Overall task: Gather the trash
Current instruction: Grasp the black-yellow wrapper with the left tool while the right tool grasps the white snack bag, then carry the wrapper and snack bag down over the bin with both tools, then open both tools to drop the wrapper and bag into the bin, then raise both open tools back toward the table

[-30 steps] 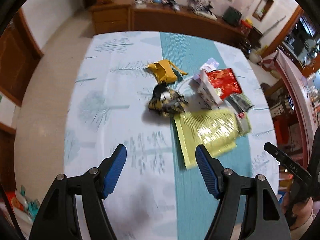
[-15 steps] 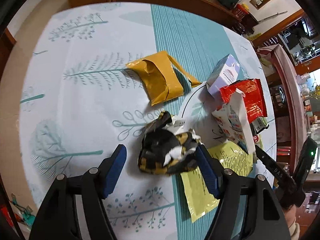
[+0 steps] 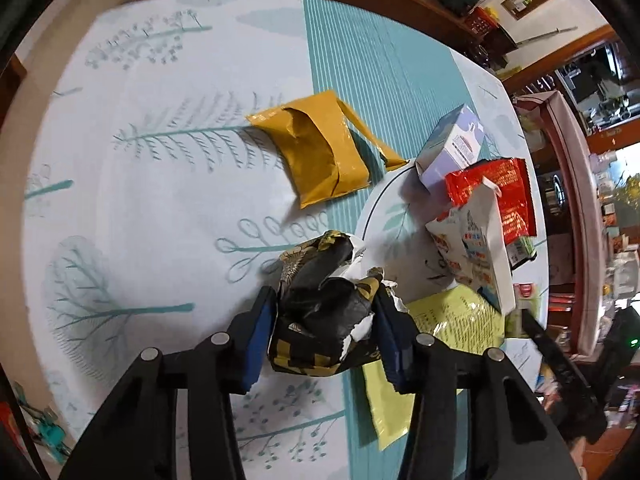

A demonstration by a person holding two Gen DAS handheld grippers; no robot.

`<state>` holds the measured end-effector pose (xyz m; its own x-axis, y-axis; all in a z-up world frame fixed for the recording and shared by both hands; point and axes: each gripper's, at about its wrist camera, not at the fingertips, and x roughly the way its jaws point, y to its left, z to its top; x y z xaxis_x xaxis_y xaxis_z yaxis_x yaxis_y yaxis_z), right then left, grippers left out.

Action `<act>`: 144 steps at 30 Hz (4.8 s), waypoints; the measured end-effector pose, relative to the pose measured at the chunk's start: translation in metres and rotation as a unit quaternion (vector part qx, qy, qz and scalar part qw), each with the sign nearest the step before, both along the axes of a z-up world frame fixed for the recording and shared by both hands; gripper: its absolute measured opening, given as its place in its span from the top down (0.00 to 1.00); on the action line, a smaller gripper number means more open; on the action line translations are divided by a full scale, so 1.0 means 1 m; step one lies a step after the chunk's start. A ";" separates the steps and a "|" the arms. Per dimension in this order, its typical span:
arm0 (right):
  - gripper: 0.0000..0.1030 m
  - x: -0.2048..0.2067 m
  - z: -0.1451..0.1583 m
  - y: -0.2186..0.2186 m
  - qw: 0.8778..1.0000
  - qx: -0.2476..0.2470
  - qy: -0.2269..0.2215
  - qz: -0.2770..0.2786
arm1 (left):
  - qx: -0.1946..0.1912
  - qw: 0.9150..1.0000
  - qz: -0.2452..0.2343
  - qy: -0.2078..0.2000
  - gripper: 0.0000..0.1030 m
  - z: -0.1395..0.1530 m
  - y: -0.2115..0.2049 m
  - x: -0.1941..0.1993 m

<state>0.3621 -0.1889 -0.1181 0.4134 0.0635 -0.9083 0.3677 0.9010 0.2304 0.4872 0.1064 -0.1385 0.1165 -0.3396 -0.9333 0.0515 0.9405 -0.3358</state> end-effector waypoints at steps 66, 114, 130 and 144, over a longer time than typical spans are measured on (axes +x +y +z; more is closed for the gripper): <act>0.93 -0.392 -0.122 0.023 0.979 0.078 0.081 0.171 | 0.075 0.997 -0.017 0.007 0.55 -0.096 -0.088 -0.491; 0.62 -0.367 -0.109 0.035 0.974 0.105 0.072 0.189 | 0.103 0.992 -0.011 -0.075 0.07 -0.036 -0.074 -0.497; 0.62 -0.367 0.119 0.015 0.964 0.072 -0.094 0.236 | 0.065 0.981 0.081 -0.166 0.10 0.168 -0.052 -0.480; 0.62 -0.308 0.189 0.015 0.946 0.026 -0.179 0.268 | 0.070 0.969 0.090 -0.217 0.15 0.233 -0.054 -0.435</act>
<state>0.0539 -0.1743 0.0711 0.5895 0.3922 -0.7062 -0.2491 0.9199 0.3029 0.0524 0.0527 0.0943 0.5549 -0.1500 -0.8183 -0.0098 0.9824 -0.1868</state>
